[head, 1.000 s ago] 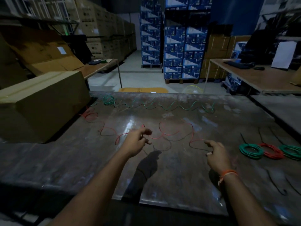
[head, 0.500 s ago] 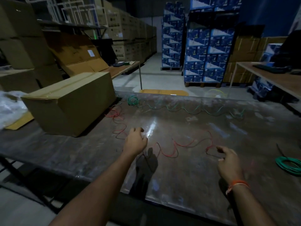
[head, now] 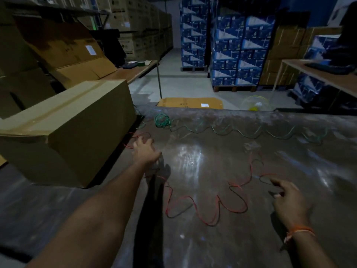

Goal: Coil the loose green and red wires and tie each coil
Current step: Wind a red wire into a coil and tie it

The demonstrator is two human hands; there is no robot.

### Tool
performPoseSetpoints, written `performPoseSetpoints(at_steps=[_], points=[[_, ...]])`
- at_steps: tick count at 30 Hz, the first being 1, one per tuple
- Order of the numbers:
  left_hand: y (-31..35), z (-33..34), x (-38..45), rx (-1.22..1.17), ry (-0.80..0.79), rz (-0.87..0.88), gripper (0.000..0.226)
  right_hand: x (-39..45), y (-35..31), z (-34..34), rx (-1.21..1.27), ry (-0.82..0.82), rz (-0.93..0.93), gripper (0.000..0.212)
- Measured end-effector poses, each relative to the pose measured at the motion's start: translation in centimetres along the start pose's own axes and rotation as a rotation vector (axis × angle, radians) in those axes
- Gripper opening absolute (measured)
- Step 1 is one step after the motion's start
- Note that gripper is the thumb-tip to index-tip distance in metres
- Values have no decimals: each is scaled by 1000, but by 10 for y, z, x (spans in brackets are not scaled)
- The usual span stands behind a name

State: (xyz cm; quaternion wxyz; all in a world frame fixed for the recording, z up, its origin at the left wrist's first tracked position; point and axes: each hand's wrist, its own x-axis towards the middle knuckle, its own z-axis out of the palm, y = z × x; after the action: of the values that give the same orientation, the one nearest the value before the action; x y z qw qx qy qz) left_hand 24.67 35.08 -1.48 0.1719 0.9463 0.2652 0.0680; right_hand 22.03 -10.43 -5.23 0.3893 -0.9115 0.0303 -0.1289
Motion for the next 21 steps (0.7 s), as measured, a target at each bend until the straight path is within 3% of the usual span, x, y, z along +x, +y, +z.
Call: performPoseSetpoints(at_steps=[13,21], points=[[-49,26,91,188,-288,-77,102,0,-18,30,58,-5,24,60],[-20,34,31,75,-205,-59,79,3,-7,26,107,-43,28,68]])
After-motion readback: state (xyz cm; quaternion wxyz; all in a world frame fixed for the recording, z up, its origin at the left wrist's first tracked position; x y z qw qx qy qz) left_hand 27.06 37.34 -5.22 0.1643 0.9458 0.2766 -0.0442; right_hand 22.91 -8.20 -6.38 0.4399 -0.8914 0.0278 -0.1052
